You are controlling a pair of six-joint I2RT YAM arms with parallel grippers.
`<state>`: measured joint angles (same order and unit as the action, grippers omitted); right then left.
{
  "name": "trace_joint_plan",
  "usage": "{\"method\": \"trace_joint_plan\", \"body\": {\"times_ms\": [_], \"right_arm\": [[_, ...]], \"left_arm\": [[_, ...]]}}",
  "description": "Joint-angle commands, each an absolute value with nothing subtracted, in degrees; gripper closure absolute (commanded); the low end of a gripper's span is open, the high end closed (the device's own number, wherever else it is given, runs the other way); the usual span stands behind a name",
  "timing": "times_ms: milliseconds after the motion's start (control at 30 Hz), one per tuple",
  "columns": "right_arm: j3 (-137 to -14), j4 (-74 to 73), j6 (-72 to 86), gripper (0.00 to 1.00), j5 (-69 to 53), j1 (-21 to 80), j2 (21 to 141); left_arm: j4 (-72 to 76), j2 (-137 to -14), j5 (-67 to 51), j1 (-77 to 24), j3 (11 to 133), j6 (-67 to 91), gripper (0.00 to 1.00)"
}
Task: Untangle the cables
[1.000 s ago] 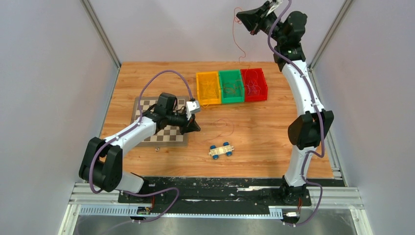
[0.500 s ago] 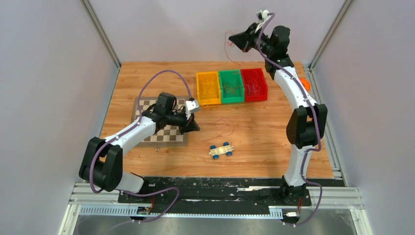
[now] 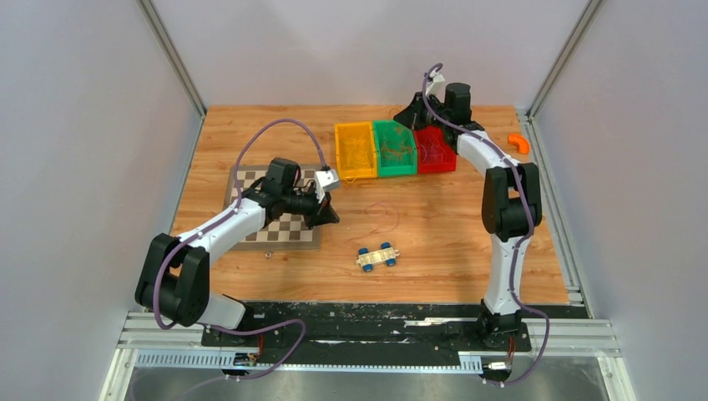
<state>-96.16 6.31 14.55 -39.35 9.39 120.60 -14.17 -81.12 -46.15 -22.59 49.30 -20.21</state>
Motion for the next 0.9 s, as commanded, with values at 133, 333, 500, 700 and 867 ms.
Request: {"method": "trace_joint_plan", "body": {"times_ms": [133, 333, 500, 700, 867], "right_arm": [[-106.3, 0.2, 2.8, 1.00, -29.7, 12.4, 130.1], [-107.0, -6.6, -2.1, 0.78, -24.7, 14.4, 130.7], [-107.7, -10.1, -1.3, 0.49, -29.9, 14.0, 124.5], [-102.5, -17.5, -5.0, 0.21, -37.6, 13.0, 112.4], [-91.8, -24.6, -10.2, 0.08, -42.2, 11.9, 101.6]], "left_arm": [[-15.0, -81.9, -45.3, -22.2, 51.6, -18.9, 1.00], [-16.9, -82.8, -45.1, -22.2, 53.0, -19.6, 1.00], [-17.1, -83.2, -45.0, -22.2, 53.7, -19.3, 1.00], [-15.8, -85.4, -42.6, -23.2, 56.8, -16.7, 1.00], [-14.3, -92.0, -38.9, -28.9, 64.0, -12.8, 0.95]]}}
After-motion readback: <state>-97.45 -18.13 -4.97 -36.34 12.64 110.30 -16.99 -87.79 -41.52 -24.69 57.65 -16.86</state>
